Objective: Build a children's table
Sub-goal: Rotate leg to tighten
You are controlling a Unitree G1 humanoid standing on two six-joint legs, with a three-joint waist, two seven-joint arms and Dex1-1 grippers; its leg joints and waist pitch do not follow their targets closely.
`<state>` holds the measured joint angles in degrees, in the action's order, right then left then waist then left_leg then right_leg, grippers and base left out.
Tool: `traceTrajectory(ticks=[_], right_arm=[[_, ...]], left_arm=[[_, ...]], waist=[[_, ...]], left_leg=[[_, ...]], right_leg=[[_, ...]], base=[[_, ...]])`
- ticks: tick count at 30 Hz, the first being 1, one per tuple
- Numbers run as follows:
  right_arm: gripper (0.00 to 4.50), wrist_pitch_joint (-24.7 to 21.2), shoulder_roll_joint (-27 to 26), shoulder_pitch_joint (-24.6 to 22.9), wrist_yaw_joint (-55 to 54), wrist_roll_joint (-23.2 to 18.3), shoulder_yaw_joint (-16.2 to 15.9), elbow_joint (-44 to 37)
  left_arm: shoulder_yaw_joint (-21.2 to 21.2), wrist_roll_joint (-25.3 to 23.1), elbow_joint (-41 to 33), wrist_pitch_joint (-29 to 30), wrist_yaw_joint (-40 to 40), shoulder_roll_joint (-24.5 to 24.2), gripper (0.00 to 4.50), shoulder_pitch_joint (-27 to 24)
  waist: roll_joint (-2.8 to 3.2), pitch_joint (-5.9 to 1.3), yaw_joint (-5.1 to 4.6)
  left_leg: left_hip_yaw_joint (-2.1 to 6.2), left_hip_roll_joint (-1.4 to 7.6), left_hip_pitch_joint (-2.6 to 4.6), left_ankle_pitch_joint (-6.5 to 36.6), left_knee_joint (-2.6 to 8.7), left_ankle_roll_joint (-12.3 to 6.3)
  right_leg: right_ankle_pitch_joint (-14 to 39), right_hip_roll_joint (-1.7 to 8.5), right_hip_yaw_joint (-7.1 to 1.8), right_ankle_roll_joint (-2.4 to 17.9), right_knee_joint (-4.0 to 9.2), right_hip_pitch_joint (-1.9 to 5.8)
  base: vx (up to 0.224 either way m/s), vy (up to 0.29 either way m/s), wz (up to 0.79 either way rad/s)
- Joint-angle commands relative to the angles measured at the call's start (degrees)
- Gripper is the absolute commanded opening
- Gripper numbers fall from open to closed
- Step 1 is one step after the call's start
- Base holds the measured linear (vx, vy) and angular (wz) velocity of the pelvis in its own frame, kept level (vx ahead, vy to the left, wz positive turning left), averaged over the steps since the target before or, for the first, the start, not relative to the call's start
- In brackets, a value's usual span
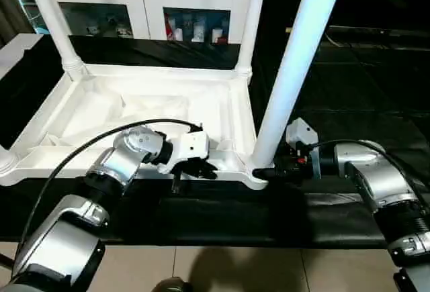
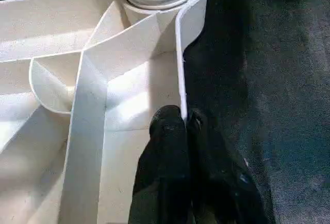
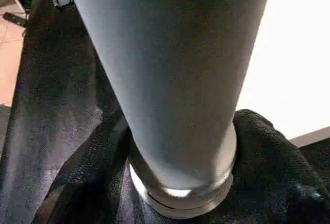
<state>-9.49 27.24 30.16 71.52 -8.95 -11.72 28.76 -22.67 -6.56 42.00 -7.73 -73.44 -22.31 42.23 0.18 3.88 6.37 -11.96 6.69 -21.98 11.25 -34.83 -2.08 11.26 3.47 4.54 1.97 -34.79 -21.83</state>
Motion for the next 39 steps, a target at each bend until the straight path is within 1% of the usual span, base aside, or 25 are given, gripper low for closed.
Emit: traceTrajectory(ticks=[1, 6, 9, 14, 16, 18, 19, 20, 21, 22, 23, 24, 25, 26, 27, 28, 29, 30, 31, 32, 33, 34, 35, 36, 39], right_arm=[[2.68, -1.4, -0.2, -3.2, 2.8, 2.1, -4.8, 2.9], [2.68, -1.5, -0.9, -4.8, 2.9, 1.4, -4.2, 1.6], [2.68, -1.2, -1.3, -4.9, 2.3, 1.5, -4.0, 2.0], [2.68, -2.5, -3.2, -5.2, -1.3, 0.3, -2.0, 2.7], [2.68, -3.3, -4.8, -4.9, -5.9, 0.3, -0.4, 4.2], [2.68, -4.7, -8.2, -4.2, -15.7, 0.5, 2.8, 7.3], [2.68, -5.0, -10.2, -3.6, -21.1, 0.5, 4.4, 9.3], [2.68, -5.1, -11.6, -3.2, -24.3, 0.5, 5.4, 10.7], [2.68, -5.0, -13.0, -2.4, -27.8, 0.7, 6.2, 12.4], [2.68, -4.9, -14.3, -1.5, -30.9, 0.9, 6.9, 14.1], [2.68, -4.9, -15.0, -1.0, -32.4, 0.8, 7.4, 14.9], [2.68, -5.2, -18.3, 1.5, -39.4, -0.2, 9.8, 18.9], [2.68, -5.4, -20.0, 2.9, -42.7, -0.9, 11.1, 20.9], [2.68, -5.1, -21.5, 4.3, -45.3, -1.3, 11.9, 22.7], [2.68, -4.7, -22.7, 5.5, -47.3, -1.6, 12.5, 24.1], [2.68, -4.5, -23.5, 6.2, -48.2, -1.8, 12.8, 24.9], [2.68, -4.1, -25.2, 8.1, -50.6, -2.2, 14.0, 26.8], [2.68, -4.1, -25.2, 8.1, -50.6, -2.2, 14.0, 26.8], [2.68, -4.0, -26.0, 9.0, -51.9, -2.4, 14.7, 27.8], [2.68, -3.7, -26.9, 10.1, -53.3, -2.7, 15.5, 29.0], [2.68, -3.4, -27.4, 10.8, -54.3, -2.8, 16.0, 29.9], [2.68, -2.9, -27.8, 11.4, -55.2, -2.4, 16.2, 30.8], [2.68, -2.9, -27.8, 11.4, -55.2, -2.4, 16.2, 30.8], [2.68, -2.6, -27.9, 11.7, -55.6, -2.1, 16.5, 31.4], [2.68, -1.6, -28.1, 12.7, -56.9, -1.1, 16.9, 33.4]], left_arm=[[-0.8, -1.1, -2.0, -0.5, -0.5, -0.5, 0.0, -0.1], [-1.1, -0.6, -3.3, 0.4, -1.7, -1.0, 0.0, -0.8], [-1.0, -0.6, -3.3, 0.6, -1.8, -1.0, 0.0, -0.8], [0.3, 0.4, -3.3, 2.9, -0.5, -0.3, 0.0, -0.6], [1.4, 0.5, -2.8, 4.6, 2.1, 0.7, 0.0, -0.2], [4.1, 1.4, -1.7, 9.9, 8.4, 3.2, 0.0, 1.0], [5.7, 2.0, -1.0, 12.9, 12.8, 5.1, 0.0, 2.0], [6.8, 2.4, -0.5, 14.6, 15.6, 6.4, 0.0, 2.7], [7.9, 2.6, -0.1, 16.4, 19.0, 7.9, 0.0, 3.5], [9.2, 3.0, 0.3, 18.3, 22.6, 9.4, 0.0, 4.3], [9.8, 3.4, 0.4, 19.5, 24.0, 10.2, 0.0, 4.7], [11.9, 4.7, -0.1, 23.1, 28.7, 13.4, 0.0, 5.8], [12.6, 5.3, -0.5, 24.3, 30.2, 14.7, 0.0, 6.2], [12.8, 5.3, -0.9, 25.0, 31.3, 15.8, 0.0, 6.6], [12.9, 5.1, -1.4, 25.6, 32.2, 16.7, 0.0, 6.8], [13.0, 5.1, -1.6, 26.0, 32.7, 17.2, 0.0, 6.9], [13.4, 4.8, -1.9, 26.8, 34.1, 18.2, 0.0, 7.3], [13.4, 4.8, -1.9, 26.8, 34.1, 18.2, 0.0, 7.3], [13.6, 4.5, -2.0, 27.2, 34.9, 18.7, 0.0, 7.5], [13.6, 4.3, -2.3, 27.6, 35.2, 19.0, 0.0, 7.5], [13.5, 4.0, -2.5, 27.8, 35.4, 19.1, 0.0, 7.4], [13.3, 3.8, -2.9, 28.1, 35.5, 19.1, 0.0, 7.1], [13.3, 3.8, -2.9, 28.1, 35.5, 19.1, 0.0, 7.1], [13.0, 3.5, -3.1, 28.2, 35.7, 18.9, 0.0, 6.9], [12.9, 3.2, -3.6, 28.6, 36.5, 18.3, 0.0, 6.6]], waist=[[0.16, -2.12, -0.52], [0.7, -1.97, -0.48], [0.61, -1.82, -0.59], [0.76, -1.35, -0.6], [0.8, -1.15, -0.93], [0.89, -0.79, -1.71], [0.73, -0.62, -2.09], [0.68, -0.32, -2.59], [0.82, -0.13, -3.09], [0.89, -0.16, -3.3], [1.24, 0.05, -4.05], [1.47, -0.16, -4.7], [1.66, -0.2, -4.91], [1.71, -0.04, -5.29], [1.55, -0.11, -5.7], [1.39, -0.07, -5.78], [0.84, -0.24, -5.88], [0.78, -0.19, -5.8], [0.8, -0.51, -5.61], [0.89, -0.56, -5.49], [1.02, -0.62, -5.51], [0.68, -0.93, -5.59], [0.94, -1.0, -5.42], [0.96, -1.05, -5.29], [0.84, -1.36, -4.95]], left_leg=[[4.24, 8.57, 2.0, 18.0, 5.61, 1.31], [4.15, 8.61, 1.95, 16.7, 5.89, 0.64], [4.13, 8.61, 1.92, 17.0, 5.98, 0.44], [4.38, 8.79, 2.2, 20.7, 6.21, 1.79], [4.65, 8.82, 2.19, 22.6, 6.47, 2.82], [5.15, 8.75, 2.49, 26.6, 6.61, 4.8], [5.22, 8.58, 2.59, 28.5, 6.54, 5.26], [5.78, 8.17, 3.24, 32.6, 6.19, 6.4], [6.5, 8.02, 3.56, 35.3, 6.07, 7.12], [6.76, 8.07, 3.59, 36.5, 6.19, 7.64], [7.15, 8.25, 3.25, 39.4, 6.98, 8.56], [7.34, 8.43, 2.8, 42.5, 8.0, 10.03], [7.33, 8.45, 2.61, 43.5, 8.4, 10.8], [7.03, 8.1, 2.66, 45.3, 8.81, 11.7], [6.82, 7.57, 3.13, 44.9, 7.92, 11.48], [6.89, 7.41, 3.05, 43.9, 7.53, 10.74], [7.01, 7.44, 2.37, 40.1, 7.11, 8.84], [6.94, 7.52, 2.1, 36.3, 6.85, 7.28], [6.73, 7.84, 1.8, 32.1, 6.8, 6.14], [6.59, 8.01, 1.75, 30.4, 6.81, 5.81], [6.24, 8.23, 1.71, 28.4, 7.05, 5.7], [6.0, 8.25, 1.63, 27.3, 7.1, 5.55], [5.66, 8.28, 1.54, 25.1, 7.16, 5.24], [5.25, 8.21, 1.76, 24.2, 7.05, 4.8], [4.84, 8.16, 1.55, 20.1, 6.62, 2.96]], right_leg=[[16.3, 8.34, -4.71, 12.5, 4.95, 1.13], [11.7, 8.18, -4.6, 13.3, 4.8, 1.29], [11.7, 8.21, -4.55, 13.8, 4.85, 1.35], [19.7, 8.6, -4.85, 12.8, 5.69, 0.99], [22.6, 8.57, -4.86, 12.3, 5.83, 0.75], [27.2, 8.76, -5.04, 11.6, 6.15, 0.21], [29.6, 8.82, -5.07, 11.3, 6.35, -0.13], [36.4, 8.97, -4.59, 9.4, 7.04, -0.45], [40.8, 9.11, -4.03, 7.1, 7.72, -0.56], [40.9, 8.92, -3.7, 6.3, 7.84, -0.43], [38.0, 8.29, -2.95, 5.6, 7.71, 0.1], [31.7, 7.6, -2.47, 6.2, 6.7, 0.75], [28.9, 7.57, -2.58, 7.0, 6.0, 0.81], [27.2, 7.38, -2.61, 7.8, 5.87, 0.2], [28.3, 8.09, -2.86, 8.0, 6.65, -0.28], [29.6, 8.61, -3.02, 7.9, 7.09, -0.26], [31.9, 9.54, -3.37, 7.4, 7.54, 0.41], [33.1, 10.05, -3.68, 7.5, 7.9, 0.4], [31.1, 10.27, -4.1, 8.2, 7.73, 0.64], [29.0, 10.19, -4.24, 8.8, 7.6, 0.57], [24.5, 9.65, -4.27, 10.3, 7.07, 0.45], [22.2, 9.41, -4.2, 10.9, 6.78, 0.65], [18.0, 9.32, -4.22, 12.2, 6.3, 0.72], [16.2, 9.27, -4.23, 12.8, 6.3, 0.69], [13.7, 9.51, -4.29, 13.7, 6.1, 1.24]], base=[[0.0, 0.0, 0.0], [0.0, 0.0, 0.0], [0.0, 0.0, 0.0], [0.0, 0.0, 0.0], [0.0, 0.0, 0.0], [0.0, 0.0, 0.0], [-0.053, 0.007, -0.04], [-0.069, 0.019, -0.1], [-0.069, 0.019, -0.1], [-0.063, 0.038, -0.16], [-0.047, 0.062, -0.17], [-0.047, 0.062, -0.17], [-0.011, 0.064, -0.14], [0.0, 0.0, 0.0], [0.0, 0.0, 0.0], [0.0, 0.0, 0.0], [0.0, 0.0, 0.0], [0.0, 0.0, 0.0], [0.0, 0.0, 0.0], [0.0, 0.0, 0.0], [0.0, 0.0, 0.0], [0.0, 0.0, 0.0], [0.0, 0.0, 0.0], [0.0, 0.0, 0.0], [0.0, 0.0, 0.0]])
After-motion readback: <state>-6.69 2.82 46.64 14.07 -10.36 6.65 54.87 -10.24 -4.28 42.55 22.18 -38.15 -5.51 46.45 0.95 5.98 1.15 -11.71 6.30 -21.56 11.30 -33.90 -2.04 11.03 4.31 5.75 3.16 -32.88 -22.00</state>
